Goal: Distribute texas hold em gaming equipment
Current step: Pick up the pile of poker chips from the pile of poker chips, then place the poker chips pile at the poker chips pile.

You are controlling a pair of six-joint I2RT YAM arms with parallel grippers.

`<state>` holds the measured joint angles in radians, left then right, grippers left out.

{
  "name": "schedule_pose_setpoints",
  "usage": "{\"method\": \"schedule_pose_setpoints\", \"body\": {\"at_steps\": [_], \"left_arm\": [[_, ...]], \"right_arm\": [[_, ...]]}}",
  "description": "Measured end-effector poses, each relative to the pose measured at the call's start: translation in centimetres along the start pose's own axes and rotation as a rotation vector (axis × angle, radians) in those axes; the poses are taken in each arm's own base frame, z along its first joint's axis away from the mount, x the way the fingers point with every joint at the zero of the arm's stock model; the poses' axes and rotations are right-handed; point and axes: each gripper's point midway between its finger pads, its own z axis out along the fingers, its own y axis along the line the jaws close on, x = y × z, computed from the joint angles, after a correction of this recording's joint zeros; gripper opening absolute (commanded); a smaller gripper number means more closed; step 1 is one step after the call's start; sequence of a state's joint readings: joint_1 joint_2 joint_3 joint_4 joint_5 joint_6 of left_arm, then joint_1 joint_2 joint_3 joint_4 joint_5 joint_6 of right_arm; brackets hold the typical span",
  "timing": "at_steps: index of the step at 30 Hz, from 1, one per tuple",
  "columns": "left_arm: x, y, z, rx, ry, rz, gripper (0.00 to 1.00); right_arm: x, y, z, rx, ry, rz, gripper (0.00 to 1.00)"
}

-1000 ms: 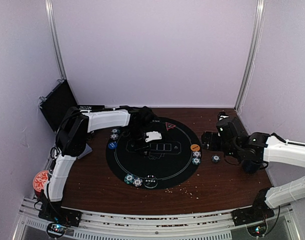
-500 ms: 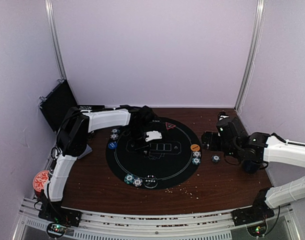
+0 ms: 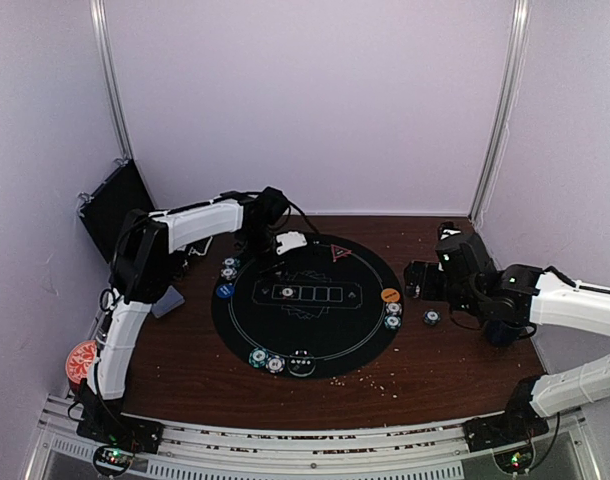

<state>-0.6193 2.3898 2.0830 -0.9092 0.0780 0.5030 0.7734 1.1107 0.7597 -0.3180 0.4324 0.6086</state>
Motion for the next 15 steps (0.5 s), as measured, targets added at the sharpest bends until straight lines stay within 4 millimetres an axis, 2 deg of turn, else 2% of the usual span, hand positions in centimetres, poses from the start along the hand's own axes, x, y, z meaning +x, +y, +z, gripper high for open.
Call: {"method": "schedule_pose_setpoints", "body": {"at_steps": [5, 8, 11, 15], "left_arm": [[0.4, 3.4, -1.1, -0.058, -0.030, -0.044, 0.00], [0.7, 4.4, -1.4, -0.060, -0.044, -0.061, 0.00], [0.8, 4.3, -1.4, -0.039, -0.056, -0.060, 0.00], [0.2, 2.5, -0.9, 0.000, -0.062, -0.021, 0.01]], "right_arm": [[0.0, 0.0, 0.0, 0.000, 0.000, 0.000, 0.99], [0.0, 0.0, 0.0, 0.001, -0.001, 0.000, 0.99], [0.0, 0.0, 0.0, 0.003, -0.002, 0.000, 0.99], [-0.1, -0.1, 0.0, 0.005, -0.004, 0.000, 0.99]]}}
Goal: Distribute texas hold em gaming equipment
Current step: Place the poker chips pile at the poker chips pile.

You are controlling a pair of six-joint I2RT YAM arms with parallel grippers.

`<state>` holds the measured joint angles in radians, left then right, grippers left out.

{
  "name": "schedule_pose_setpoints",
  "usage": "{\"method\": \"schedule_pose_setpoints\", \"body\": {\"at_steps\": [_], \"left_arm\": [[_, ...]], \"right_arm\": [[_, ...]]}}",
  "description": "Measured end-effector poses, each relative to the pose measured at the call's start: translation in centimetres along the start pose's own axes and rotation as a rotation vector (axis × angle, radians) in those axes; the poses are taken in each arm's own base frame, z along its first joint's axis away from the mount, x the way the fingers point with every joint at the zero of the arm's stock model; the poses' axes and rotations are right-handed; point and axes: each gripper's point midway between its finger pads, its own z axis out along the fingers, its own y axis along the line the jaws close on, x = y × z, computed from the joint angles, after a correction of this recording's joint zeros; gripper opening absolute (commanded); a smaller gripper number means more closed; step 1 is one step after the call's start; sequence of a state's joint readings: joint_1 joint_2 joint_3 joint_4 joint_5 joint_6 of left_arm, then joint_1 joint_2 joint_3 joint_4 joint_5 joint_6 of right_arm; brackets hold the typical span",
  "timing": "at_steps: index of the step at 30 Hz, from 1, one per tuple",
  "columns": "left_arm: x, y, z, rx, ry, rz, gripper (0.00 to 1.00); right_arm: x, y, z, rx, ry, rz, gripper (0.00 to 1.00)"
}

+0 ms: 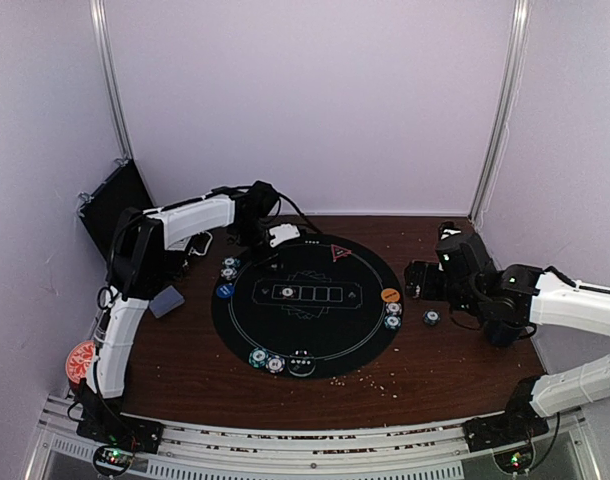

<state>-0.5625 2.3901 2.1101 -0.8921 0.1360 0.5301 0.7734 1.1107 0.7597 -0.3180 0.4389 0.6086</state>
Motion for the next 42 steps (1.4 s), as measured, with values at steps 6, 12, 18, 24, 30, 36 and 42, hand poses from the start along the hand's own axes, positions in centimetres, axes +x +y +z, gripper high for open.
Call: {"method": "schedule_pose_setpoints", "body": {"at_steps": [6, 12, 18, 24, 30, 36, 42], "left_arm": [[-0.8, -4.1, 1.0, 0.075, 0.020, 0.066, 0.01], [-0.8, -5.5, 1.2, 0.104, 0.036, 0.087, 0.01], [0.3, -6.1, 1.6, 0.123, 0.069, 0.085, 0.03], [0.3, -6.1, 1.6, 0.125, 0.070, 0.086, 0.03], [0.3, -6.3, 1.6, 0.130, 0.070, 0.089, 0.03], [0.4, -6.6, 2.0, 0.142, 0.072, 0.089, 0.04], [0.5, -7.0, 2.5, 0.152, 0.078, 0.093, 0.04]], "right_arm": [[0.0, -0.1, 0.0, 0.003, -0.001, 0.000, 0.99], [0.0, -0.1, 0.0, 0.003, -0.002, 0.000, 0.98], [0.0, -0.1, 0.0, 0.003, -0.002, 0.000, 0.98], [0.0, -0.1, 0.0, 0.003, -0.002, 0.000, 0.98], [0.0, -0.1, 0.0, 0.004, -0.003, 0.000, 0.98], [0.0, -0.1, 0.0, 0.005, -0.004, 0.000, 0.98], [0.0, -0.1, 0.0, 0.006, -0.004, 0.000, 0.98]]}}
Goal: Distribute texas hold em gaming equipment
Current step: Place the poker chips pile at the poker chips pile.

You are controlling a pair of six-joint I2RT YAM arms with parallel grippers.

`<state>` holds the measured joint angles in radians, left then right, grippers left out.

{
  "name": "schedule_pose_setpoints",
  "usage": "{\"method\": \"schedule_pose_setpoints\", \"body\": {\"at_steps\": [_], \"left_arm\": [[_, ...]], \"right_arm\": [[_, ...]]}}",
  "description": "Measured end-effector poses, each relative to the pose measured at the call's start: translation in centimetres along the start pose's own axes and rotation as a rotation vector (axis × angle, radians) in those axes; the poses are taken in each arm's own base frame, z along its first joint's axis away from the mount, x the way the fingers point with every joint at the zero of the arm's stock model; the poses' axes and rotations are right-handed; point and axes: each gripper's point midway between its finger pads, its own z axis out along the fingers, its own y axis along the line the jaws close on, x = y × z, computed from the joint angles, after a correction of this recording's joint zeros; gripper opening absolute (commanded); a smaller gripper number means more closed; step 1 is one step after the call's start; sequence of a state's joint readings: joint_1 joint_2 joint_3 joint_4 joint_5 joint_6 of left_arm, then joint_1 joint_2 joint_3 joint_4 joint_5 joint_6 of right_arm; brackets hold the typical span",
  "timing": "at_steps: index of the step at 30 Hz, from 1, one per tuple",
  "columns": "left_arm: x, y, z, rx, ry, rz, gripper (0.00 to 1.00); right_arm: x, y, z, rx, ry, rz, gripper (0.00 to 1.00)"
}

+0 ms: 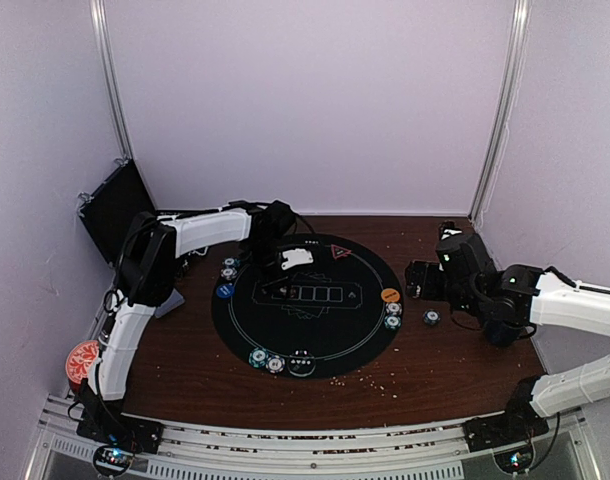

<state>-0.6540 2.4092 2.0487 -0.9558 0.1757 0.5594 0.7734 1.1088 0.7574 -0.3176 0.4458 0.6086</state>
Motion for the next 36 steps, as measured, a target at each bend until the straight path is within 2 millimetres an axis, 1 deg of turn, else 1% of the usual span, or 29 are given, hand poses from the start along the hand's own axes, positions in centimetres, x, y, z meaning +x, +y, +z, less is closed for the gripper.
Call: {"method": "schedule_pose_setpoints", "body": {"at_steps": [2, 3, 5, 7, 8, 12, 20, 23, 29, 31, 36], "left_arm": [[0.02, -0.13, 0.21, 0.003, 0.003, 0.001, 0.06], [0.03, -0.12, 0.26, 0.003, 0.004, 0.001, 0.09], [0.02, -0.12, 0.25, 0.003, 0.003, 0.001, 0.18], [0.02, -0.12, 0.25, 0.003, 0.003, 0.001, 0.31], [0.02, -0.11, 0.25, 0.003, 0.003, 0.001, 0.36], [0.04, -0.10, 0.27, 0.003, 0.004, 0.001, 0.44], [-0.02, 0.03, 0.39, 0.002, 0.007, 0.004, 0.47], [-0.01, 0.05, 0.47, 0.004, 0.010, 0.009, 0.51], [-0.19, 0.22, 0.58, 0.003, 0.009, 0.026, 0.56], [-0.25, 0.28, 0.63, 0.003, 0.008, 0.032, 0.56], [-0.30, 0.15, 0.68, 0.020, 0.010, 0.048, 0.51]], "right_arm": [[0.00, 0.00, 0.00, 0.000, 0.000, 0.000, 0.98], [0.00, 0.00, 0.00, 0.000, 0.000, 0.000, 0.98], [0.04, -0.03, 0.01, 0.001, 0.001, -0.001, 0.98], [0.06, -0.03, 0.02, 0.001, 0.001, -0.001, 0.98], [0.09, -0.05, 0.03, 0.001, 0.001, -0.001, 0.98], [0.15, -0.08, 0.04, 0.002, 0.002, -0.002, 0.98], [0.19, -0.10, 0.06, 0.003, 0.003, -0.003, 0.98], [0.19, -0.10, 0.06, 0.003, 0.003, -0.003, 0.98], [0.19, -0.10, 0.06, 0.003, 0.003, -0.003, 0.97], [0.20, -0.11, 0.06, 0.003, 0.003, -0.003, 0.98], [0.19, -0.10, 0.06, 0.003, 0.003, -0.003, 0.97]]}}
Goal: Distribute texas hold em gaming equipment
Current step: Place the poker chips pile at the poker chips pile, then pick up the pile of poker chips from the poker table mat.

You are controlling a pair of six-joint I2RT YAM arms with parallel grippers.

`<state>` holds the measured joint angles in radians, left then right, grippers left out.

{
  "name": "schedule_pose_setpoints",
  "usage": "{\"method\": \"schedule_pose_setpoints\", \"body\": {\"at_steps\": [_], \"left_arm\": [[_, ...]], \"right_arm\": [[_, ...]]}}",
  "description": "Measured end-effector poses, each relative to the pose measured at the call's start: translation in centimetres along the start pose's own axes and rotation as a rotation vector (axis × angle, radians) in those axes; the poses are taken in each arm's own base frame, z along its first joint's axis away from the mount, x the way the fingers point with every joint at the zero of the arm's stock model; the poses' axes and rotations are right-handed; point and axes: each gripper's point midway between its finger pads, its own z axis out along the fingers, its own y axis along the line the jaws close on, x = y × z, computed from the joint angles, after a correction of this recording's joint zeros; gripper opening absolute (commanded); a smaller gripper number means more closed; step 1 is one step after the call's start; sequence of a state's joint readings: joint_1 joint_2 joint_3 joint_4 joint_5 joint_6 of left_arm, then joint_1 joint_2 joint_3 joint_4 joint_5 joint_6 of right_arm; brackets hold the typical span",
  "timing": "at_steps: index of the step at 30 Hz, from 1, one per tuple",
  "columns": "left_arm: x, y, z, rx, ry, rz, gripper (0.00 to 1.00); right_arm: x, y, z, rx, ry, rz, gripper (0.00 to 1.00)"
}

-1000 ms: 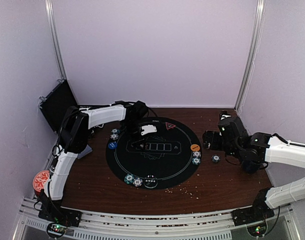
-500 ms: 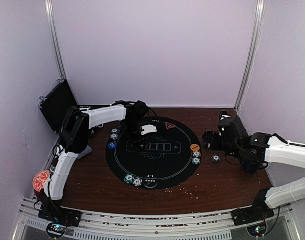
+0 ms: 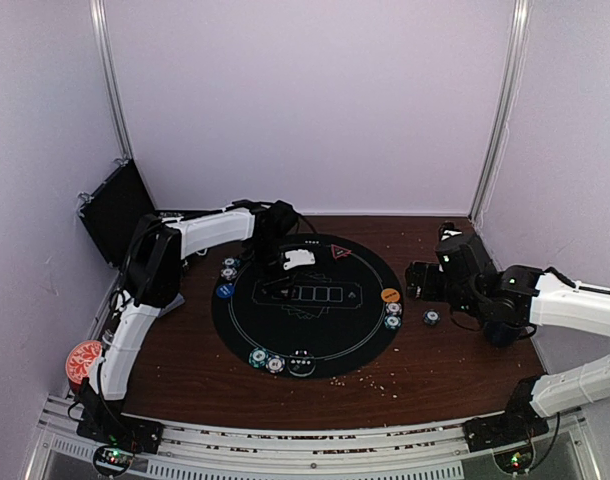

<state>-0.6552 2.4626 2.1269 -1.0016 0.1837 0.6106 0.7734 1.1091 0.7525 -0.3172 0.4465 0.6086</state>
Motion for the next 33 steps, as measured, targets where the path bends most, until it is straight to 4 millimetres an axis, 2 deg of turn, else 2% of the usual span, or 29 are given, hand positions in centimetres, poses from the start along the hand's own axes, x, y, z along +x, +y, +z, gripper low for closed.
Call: {"method": "schedule_pose_setpoints", "body": {"at_steps": [8, 10, 12, 17, 27, 33], "left_arm": [[0.07, -0.12, 0.06, 0.020, -0.006, 0.018, 0.50], [0.09, -0.10, 0.09, 0.023, -0.006, 0.019, 0.61], [0.11, -0.31, 0.09, 0.033, -0.006, 0.019, 0.68], [0.15, -0.76, 0.07, 0.048, 0.002, 0.026, 0.70], [0.07, -0.21, 0.22, 0.029, 0.005, 0.022, 0.49], [-0.01, 0.11, 0.20, 0.019, 0.002, 0.007, 0.26]], "right_arm": [[0.00, 0.00, 0.00, 0.000, 0.000, 0.000, 0.97], [0.00, 0.00, 0.00, 0.000, 0.000, 0.000, 0.97], [0.01, 0.00, 0.01, 0.000, 0.000, 0.000, 0.97], [0.07, -0.01, 0.08, 0.002, 0.002, -0.002, 0.97], [0.13, -0.04, 0.13, 0.005, 0.003, -0.003, 0.97], [0.17, -0.05, 0.18, 0.007, 0.004, -0.004, 0.96]]}}
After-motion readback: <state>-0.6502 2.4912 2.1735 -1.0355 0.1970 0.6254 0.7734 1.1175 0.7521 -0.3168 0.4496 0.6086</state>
